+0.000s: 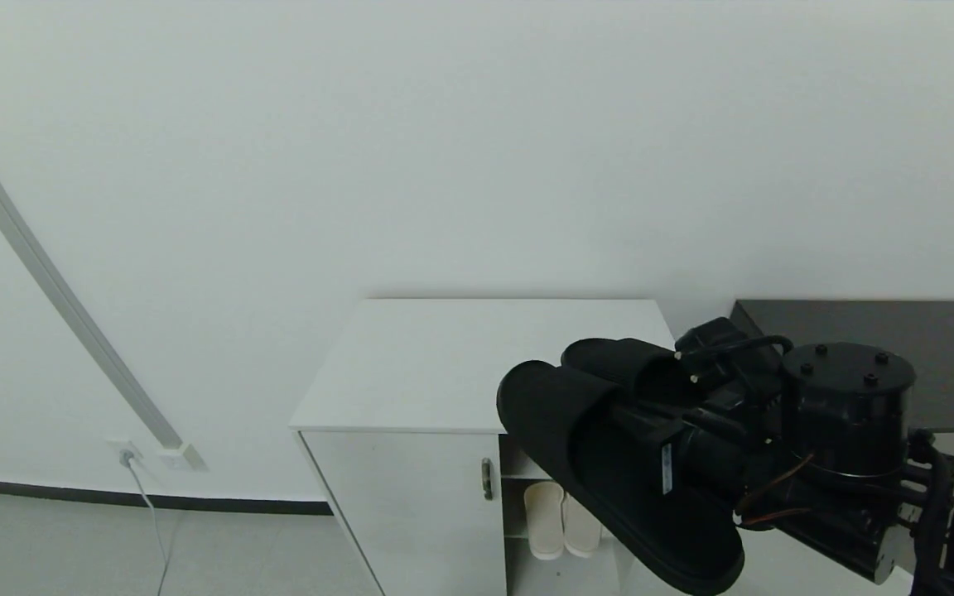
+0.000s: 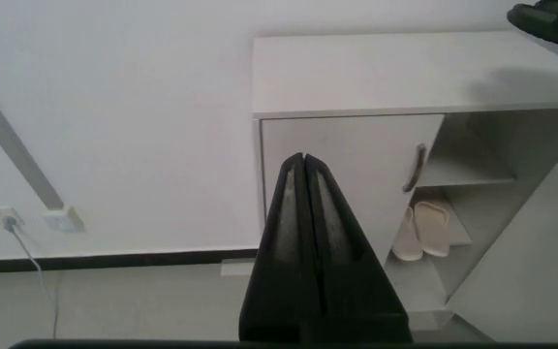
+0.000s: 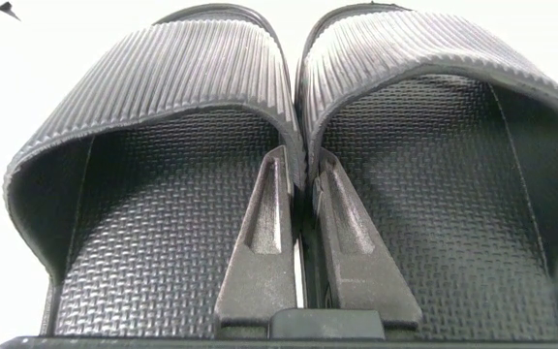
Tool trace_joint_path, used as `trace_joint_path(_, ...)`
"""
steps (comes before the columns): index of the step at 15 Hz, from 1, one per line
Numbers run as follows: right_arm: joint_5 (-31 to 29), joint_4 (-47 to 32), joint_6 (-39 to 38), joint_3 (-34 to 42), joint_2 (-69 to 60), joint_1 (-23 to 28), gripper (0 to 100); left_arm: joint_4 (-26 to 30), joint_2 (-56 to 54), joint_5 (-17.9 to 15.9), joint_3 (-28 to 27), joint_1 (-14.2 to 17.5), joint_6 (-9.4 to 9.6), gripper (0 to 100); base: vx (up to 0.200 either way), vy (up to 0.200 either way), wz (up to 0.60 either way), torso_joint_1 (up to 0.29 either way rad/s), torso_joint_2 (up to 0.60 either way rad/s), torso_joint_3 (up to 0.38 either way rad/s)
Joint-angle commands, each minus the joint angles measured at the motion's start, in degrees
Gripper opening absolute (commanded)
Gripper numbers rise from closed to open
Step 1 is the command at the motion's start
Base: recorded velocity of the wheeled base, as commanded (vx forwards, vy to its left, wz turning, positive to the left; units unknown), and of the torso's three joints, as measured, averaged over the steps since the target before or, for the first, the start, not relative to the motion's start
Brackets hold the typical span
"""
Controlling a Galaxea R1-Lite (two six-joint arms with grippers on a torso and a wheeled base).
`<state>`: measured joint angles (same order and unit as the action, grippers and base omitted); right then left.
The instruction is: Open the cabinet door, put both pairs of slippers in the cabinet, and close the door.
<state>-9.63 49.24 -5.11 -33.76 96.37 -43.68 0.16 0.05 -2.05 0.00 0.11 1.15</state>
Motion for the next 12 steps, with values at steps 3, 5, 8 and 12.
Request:
trace_joint_path(3, 0.1, 0.1, 0.0, -0.1, 0.1, -0.1, 0, 0.0, 0.0, 0.0, 0.0, 0.0, 0.08, 0, 0.0, 0.0, 0.0, 0.0, 0.0, 0.0)
trace_joint_path(5, 0.1, 0.1, 0.0, 0.0, 0.1, -0.1, 0, 0.0, 0.0, 0.0, 0.0, 0.0, 0.08, 0, 0.0, 0.0, 0.0, 0.0, 0.0, 0.0)
trace_joint_path(8, 0.1, 0.1, 1.5, 0.8, 0.1, -0.1, 0, 0.0, 0.0, 0.0, 0.0, 0.0, 0.08, 0, 0.0, 0.0, -0.2, 0.001, 0.0, 0.001)
trace_joint_path(12, 0.0, 1.7, 1.7, 1.1, 0.2, -0.1, 0, 0.0, 0.0, 0.0, 0.0, 0.0, 0.08, 0, 0.0, 0.0, -0.15, -0.067, 0.14, 0.079)
